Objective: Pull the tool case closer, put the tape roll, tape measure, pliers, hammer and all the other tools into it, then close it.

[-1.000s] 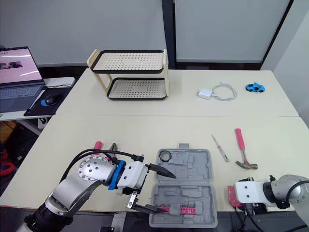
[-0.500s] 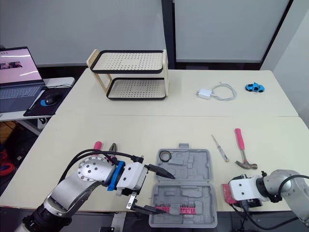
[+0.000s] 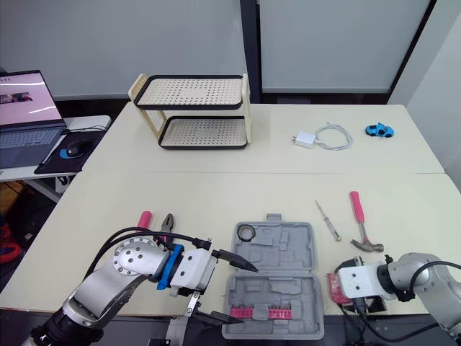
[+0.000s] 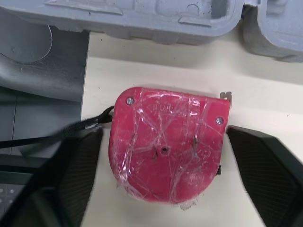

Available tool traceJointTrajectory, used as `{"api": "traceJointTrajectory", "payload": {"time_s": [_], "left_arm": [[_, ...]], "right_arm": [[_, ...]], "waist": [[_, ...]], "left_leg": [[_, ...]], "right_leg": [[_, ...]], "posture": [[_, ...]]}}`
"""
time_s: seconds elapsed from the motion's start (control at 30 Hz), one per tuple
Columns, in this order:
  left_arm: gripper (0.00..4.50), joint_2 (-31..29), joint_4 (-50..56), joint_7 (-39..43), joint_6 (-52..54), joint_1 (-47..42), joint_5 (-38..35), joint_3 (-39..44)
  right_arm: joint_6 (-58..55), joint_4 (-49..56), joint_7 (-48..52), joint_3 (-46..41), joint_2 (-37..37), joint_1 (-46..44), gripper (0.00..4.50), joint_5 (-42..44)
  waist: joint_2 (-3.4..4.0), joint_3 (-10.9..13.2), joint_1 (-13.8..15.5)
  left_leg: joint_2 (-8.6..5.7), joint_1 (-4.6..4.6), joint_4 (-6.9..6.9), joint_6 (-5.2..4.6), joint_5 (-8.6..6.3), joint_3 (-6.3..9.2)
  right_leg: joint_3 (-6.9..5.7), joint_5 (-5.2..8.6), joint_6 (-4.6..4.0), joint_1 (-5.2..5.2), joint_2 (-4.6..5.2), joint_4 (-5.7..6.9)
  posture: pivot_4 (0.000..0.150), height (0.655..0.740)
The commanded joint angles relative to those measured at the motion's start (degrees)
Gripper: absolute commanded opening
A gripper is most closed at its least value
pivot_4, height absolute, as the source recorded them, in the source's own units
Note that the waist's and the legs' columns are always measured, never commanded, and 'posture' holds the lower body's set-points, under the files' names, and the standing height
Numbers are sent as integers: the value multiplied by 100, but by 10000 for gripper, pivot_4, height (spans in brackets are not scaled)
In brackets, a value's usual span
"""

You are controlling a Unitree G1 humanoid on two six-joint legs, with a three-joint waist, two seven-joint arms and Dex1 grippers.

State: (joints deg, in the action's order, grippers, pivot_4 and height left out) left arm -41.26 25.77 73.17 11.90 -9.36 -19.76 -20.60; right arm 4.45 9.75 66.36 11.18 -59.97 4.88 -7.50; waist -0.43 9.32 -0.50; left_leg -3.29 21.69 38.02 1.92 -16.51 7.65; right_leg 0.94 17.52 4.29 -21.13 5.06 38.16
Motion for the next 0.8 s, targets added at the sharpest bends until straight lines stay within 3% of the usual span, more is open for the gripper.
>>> {"api": "traceJointTrajectory", "payload": {"time_s": [0.03,0.17,0.33,0.8], "left_arm": [[45000,-7,41,22,-116,13,-2,20],[45000,-13,26,37,-132,7,-13,35],[45000,30,26,41,-106,-45,-31,4],[45000,-28,197,78,26,-14,-129,9]], "right_arm": [[-10,288,127,-341,-192,113,44699,346],[-112,664,243,-1009,-395,694,44699,943],[498,305,51,-1435,-254,1013,44699,1081],[1491,-991,-21,-879,-29,586,44699,679]], "waist": [[0,0,1],[1,0,13],[-1,0,18],[-1,0,2]], "left_leg": [[0,0,0,0,0,0],[3,1,0,-1,0,2],[2,-2,0,-2,-1,0],[0,-3,0,-1,0,-2]], "right_leg": [[-1,0,0,0,0,0],[-1,0,0,1,1,-1],[-1,0,0,3,1,0],[-1,0,0,4,0,0]], "posture": [[1500,7400],[1500,7400],[1500,7400],[1500,7400]]}}
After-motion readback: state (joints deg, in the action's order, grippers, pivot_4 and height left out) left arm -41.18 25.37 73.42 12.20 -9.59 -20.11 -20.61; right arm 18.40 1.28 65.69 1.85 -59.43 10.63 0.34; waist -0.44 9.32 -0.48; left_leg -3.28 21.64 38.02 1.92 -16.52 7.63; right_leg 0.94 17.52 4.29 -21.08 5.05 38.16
